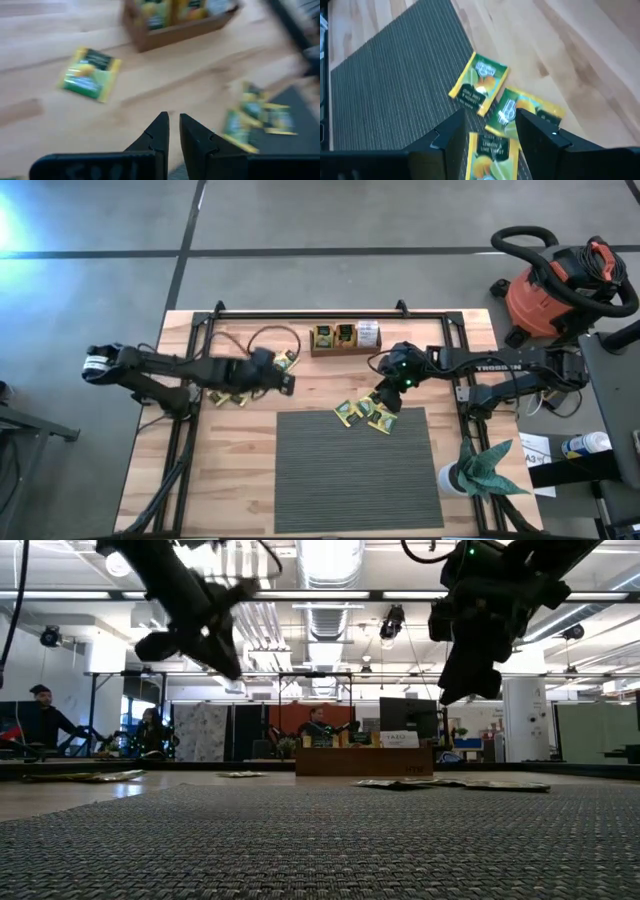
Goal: Pick & Place Tea
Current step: Put the yellow tea bag into the left section of the wooden organizer
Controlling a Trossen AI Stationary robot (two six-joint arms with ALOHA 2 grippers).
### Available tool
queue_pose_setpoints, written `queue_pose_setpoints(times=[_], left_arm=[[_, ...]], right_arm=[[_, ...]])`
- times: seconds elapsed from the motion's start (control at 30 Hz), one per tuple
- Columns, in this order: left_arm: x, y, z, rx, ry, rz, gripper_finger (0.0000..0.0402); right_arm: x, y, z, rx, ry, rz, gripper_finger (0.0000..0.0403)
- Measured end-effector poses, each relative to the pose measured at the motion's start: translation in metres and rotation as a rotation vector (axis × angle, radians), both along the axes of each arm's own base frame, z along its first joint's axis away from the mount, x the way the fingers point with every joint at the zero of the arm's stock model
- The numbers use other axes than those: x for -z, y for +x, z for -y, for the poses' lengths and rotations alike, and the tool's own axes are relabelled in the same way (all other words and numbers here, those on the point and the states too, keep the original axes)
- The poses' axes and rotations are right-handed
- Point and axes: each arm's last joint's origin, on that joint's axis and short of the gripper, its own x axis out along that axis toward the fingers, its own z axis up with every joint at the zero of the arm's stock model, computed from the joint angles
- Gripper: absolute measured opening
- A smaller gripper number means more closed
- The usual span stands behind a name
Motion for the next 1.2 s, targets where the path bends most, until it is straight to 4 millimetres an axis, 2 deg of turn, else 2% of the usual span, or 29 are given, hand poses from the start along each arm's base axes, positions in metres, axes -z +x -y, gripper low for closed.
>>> queue_pose_setpoints(times=[0.1, 0.33, 0.5, 0.7, 0.87, 1.03, 1.2], left_arm=[[0.008, -0.002, -0.030, 0.010, -0.015, -0.098, 0.0039], [0.040, -0.005, -0.103, -0.013, -0.053, -0.260, 0.0039], [0.074, 0.002, -0.135, -0.018, -0.133, -0.307, 0.0039], [0.105, 0.019, -0.140, 0.044, -0.152, -0.352, 0.0039], [0.112, 0.026, -0.134, 0.085, -0.181, -0.379, 0.0039], [0.107, 0.032, -0.110, 0.149, -0.224, -0.366, 0.0039], [0.103, 0.046, -0.083, 0.173, -0.237, -0.292, 0.0039]], right_arm=[[0.000, 0.002, 0.001, 0.003, -0.004, 0.015, 0.0163], [0.003, 0.005, 0.001, 0.005, -0.001, 0.007, 0.0151], [0.005, 0.006, 0.002, 0.042, 0.031, -0.002, 0.0144], [0.004, 0.006, 0.002, 0.053, 0.040, 0.000, 0.0137], [0.005, 0.006, 0.002, 0.058, 0.045, -0.003, 0.0138], [0.005, 0.006, 0.002, 0.059, 0.043, -0.002, 0.0139], [0.004, 0.008, 0.003, 0.077, 0.020, 0.010, 0.0139]])
